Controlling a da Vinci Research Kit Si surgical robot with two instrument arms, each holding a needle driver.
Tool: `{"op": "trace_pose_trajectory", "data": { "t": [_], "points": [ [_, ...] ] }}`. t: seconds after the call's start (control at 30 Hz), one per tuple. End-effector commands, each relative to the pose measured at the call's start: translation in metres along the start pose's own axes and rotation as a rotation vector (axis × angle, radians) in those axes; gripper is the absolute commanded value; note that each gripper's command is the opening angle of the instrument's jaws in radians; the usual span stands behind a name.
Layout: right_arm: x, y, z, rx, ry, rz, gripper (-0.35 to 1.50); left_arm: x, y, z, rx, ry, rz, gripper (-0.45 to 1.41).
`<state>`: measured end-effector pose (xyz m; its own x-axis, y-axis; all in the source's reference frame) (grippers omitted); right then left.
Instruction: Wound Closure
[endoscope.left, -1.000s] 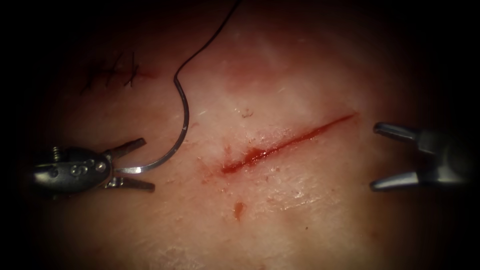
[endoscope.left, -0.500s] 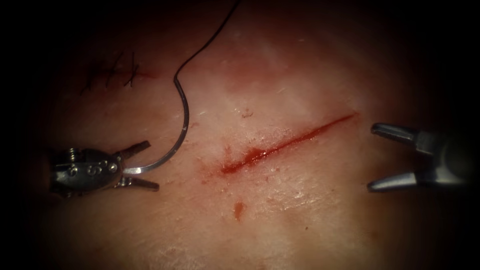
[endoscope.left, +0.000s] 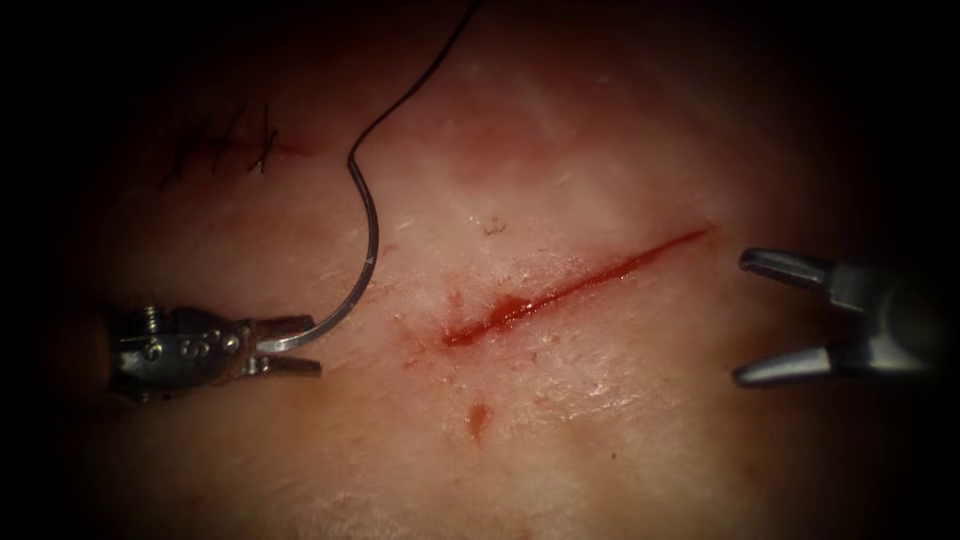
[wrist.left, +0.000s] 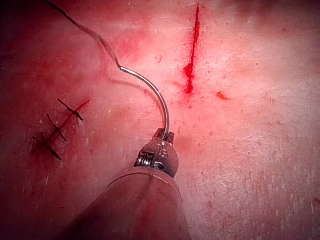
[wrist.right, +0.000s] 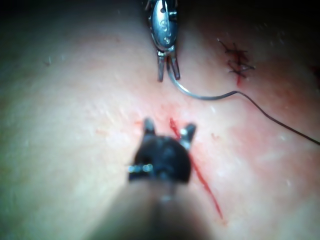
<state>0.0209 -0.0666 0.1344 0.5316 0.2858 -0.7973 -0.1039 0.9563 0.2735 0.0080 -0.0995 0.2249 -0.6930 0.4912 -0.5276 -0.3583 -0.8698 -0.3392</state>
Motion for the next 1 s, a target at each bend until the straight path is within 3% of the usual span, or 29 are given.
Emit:
{"op": "trace_pose_trajectory", "data": {
  "t": [0.03,0.43,0.8,0.9,1.0],
  "points": [
    [-0.0001,-0.0007,0.0009,0.004,0.001,0.002,1.08,-0.0002,0.001,0.0007,-0.006,0.002,-0.001,-0.45],
    [0.0003,-0.0015,0.0014,-0.045,-0.015,0.105,1.06,-0.0005,0.0006,-0.0011,0.031,-0.011,-0.047,-0.45],
    [0.0012,-0.0008,0.0034,-0.154,-0.041,0.26,1.05,0.0036,0.002,-0.0029,0.089,0.046,-0.009,-0.45],
    [0.0016,-0.0001,0.0042,-0.187,-0.025,0.356,1.01,0.0045,0.0025,-0.0029,0.104,0.058,0.03,-0.45],
    [0.0017,0.0001,0.0052,-0.174,0.044,0.459,1.01,0.0051,0.0029,-0.0027,0.091,0.086,0.056,-0.45]
  ]
}}
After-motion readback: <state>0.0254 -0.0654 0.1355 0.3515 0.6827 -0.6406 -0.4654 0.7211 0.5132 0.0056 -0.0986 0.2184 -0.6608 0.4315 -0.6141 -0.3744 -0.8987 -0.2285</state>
